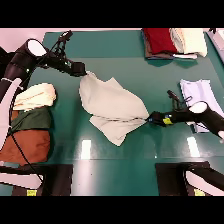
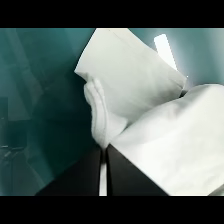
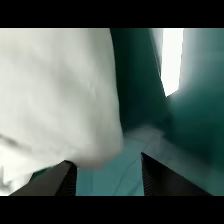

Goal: Fold the shirts.

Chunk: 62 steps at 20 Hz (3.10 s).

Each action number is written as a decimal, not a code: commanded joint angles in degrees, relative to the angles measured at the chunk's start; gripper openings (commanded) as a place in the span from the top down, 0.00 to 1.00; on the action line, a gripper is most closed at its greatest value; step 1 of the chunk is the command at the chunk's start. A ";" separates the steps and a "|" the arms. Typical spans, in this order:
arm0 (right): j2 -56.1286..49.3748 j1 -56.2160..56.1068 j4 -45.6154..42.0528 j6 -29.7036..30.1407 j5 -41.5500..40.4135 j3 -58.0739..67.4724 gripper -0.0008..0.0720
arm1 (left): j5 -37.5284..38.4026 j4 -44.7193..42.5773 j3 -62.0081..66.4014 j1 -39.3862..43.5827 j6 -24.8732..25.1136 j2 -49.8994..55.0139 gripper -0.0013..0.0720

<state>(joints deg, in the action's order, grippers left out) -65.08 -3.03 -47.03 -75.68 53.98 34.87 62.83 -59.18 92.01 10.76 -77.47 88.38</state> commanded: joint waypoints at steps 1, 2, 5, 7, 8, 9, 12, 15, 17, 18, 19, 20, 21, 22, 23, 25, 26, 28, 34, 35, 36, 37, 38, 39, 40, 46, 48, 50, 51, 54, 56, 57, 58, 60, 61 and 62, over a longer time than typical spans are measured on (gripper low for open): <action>-8.35 -3.08 0.28 0.74 -3.87 5.81 0.55 | 0.52 0.00 0.07 -0.04 -0.02 -0.04 0.95; -9.55 -3.08 0.33 2.36 -3.80 7.39 0.81 | 0.72 0.00 0.07 -0.04 -0.02 -0.07 0.94; -8.50 -2.51 -1.25 3.32 -2.05 12.94 0.97 | 0.66 -0.24 0.15 -0.07 0.02 -1.79 0.95; -3.28 -1.29 -7.10 3.30 2.36 18.78 0.97 | 0.74 -2.23 1.70 -0.33 0.02 -5.88 0.95; 0.15 -0.44 -9.97 3.28 5.07 22.27 0.97 | 0.68 -2.89 3.30 -0.85 0.02 -8.83 0.95; 4.24 0.87 -12.28 3.26 8.17 26.34 0.97 | 0.72 -3.23 5.40 -1.31 0.02 -12.09 0.94; 15.08 4.87 -14.62 2.67 16.74 39.04 0.97 | 0.68 -5.11 12.44 -1.29 0.00 -22.38 0.95; 21.38 8.59 -14.60 0.63 24.00 50.16 0.97 | 0.59 -5.11 18.53 -1.27 0.00 -31.32 0.95; 23.67 11.02 -14.58 -1.11 27.02 54.97 0.97 | 0.68 -5.11 21.14 -1.27 -0.02 -35.43 0.95; 23.98 12.09 -14.53 -1.84 28.85 57.20 0.97 | 0.68 -5.09 21.94 -1.27 -0.02 -36.76 0.95; 23.89 12.76 -14.51 -2.84 30.25 58.99 0.97 | 0.87 -5.05 22.29 -1.27 -0.02 -37.05 0.95; 23.26 13.05 -14.49 -3.56 31.56 60.61 0.97 | 1.33 -5.03 22.40 -1.27 -0.02 -37.35 0.95; 22.14 12.74 -14.45 -4.26 32.74 61.86 0.97 | 1.38 -5.03 21.84 -1.27 -0.02 -37.18 0.95; 20.65 11.91 -14.49 -4.74 33.83 62.66 0.97 | 1.16 -5.07 20.68 -1.27 -0.02 -36.57 0.95; 18.91 10.58 -14.47 -5.51 34.60 62.60 0.97 | 1.25 -5.07 19.39 -1.27 -0.02 -35.41 0.95; 14.67 5.95 -14.60 -6.71 34.49 59.69 0.97 | 2.03 -5.07 15.45 -1.27 -0.02 -31.82 0.95; 12.22 3.13 -14.93 -6.95 34.25 56.92 0.97 | 3.02 -5.09 13.27 -1.27 -0.02 -29.66 0.95; 6.82 -2.56 -17.70 -7.65 32.98 50.34 0.97 | 5.84 -5.18 8.35 -1.27 0.00 -24.37 0.95; -8.55 -8.50 -20.13 -6.19 24.35 36.72 0.33 | 7.21 -9.79 -1.18 -1.29 -0.02 -9.88 0.95; -9.55 -7.82 -20.04 -5.40 24.61 36.74 0.33 | 7.13 -12.11 -1.18 -1.29 -0.07 -9.18 0.95; -9.68 -6.78 -20.20 -4.74 25.03 36.74 0.33 | 7.10 -14.16 -1.18 -1.29 -0.26 -9.03 0.94; -9.40 -5.16 -20.26 -4.07 25.70 36.72 0.33 | 7.23 -15.43 -1.16 -1.29 -0.44 -9.05 0.94; -9.09 -3.28 -20.57 -3.89 26.21 36.68 0.33 | 7.50 -15.67 -1.18 -1.29 -0.46 -9.05 0.94; -8.85 -0.96 -20.52 -3.76 26.86 36.57 0.33 | 7.67 -15.63 -1.18 -1.29 -0.46 -9.05 0.94; -8.79 1.86 -20.52 -3.78 27.85 36.54 0.33 | 7.65 -15.58 -1.18 -1.29 -0.46 -9.05 0.94; -13.53 17.62 -20.44 -5.40 29.20 36.44 0.33 | 7.06 -15.32 -1.18 -1.27 -0.48 -9.03 0.94; -17.27 19.08 -19.87 -5.75 29.05 36.44 0.33 | 7.04 -15.15 -1.18 -1.27 -0.50 -9.05 0.94; -20.94 17.84 -20.22 -5.86 27.61 36.44 0.33 | 7.04 -14.95 -1.18 -1.27 -0.55 -9.03 0.94; -22.45 16.94 -20.00 -6.27 26.05 36.44 0.33 | 7.04 -14.95 -1.18 -1.29 -0.57 -9.03 0.94; -25.20 13.49 -20.06 -7.32 22.97 36.44 0.33 | 7.08 -14.95 -1.18 -1.27 -0.79 -9.03 0.95; -26.45 11.65 -20.46 -7.43 22.43 36.46 0.34 | 6.97 -14.95 -1.18 -1.29 -1.79 -9.03 0.94; -26.99 10.78 -20.41 -7.41 22.23 36.46 0.39 | 7.02 -14.95 -1.18 -1.29 -1.79 -9.03 0.94; -27.41 9.97 -20.48 -7.41 22.01 36.46 0.40 | 7.02 -14.95 -1.18 -1.29 -1.81 -9.03 0.94; -27.56 8.59 -20.44 -6.12 20.57 36.48 0.78 | 7.06 -14.95 -1.18 -1.27 -1.81 -9.05 0.94; -26.88 7.85 -20.44 -4.70 19.43 36.48 0.97 | 7.02 -14.95 -1.14 -1.29 -2.03 -9.05 0.94; -25.66 7.34 -20.44 -3.65 18.40 36.70 0.97 | 6.86 -14.99 -0.98 -1.29 -2.03 -9.42 0.94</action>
<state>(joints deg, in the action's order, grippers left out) -91.57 6.17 -67.51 -81.84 75.24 71.37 69.89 -74.13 90.85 9.45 -79.20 79.26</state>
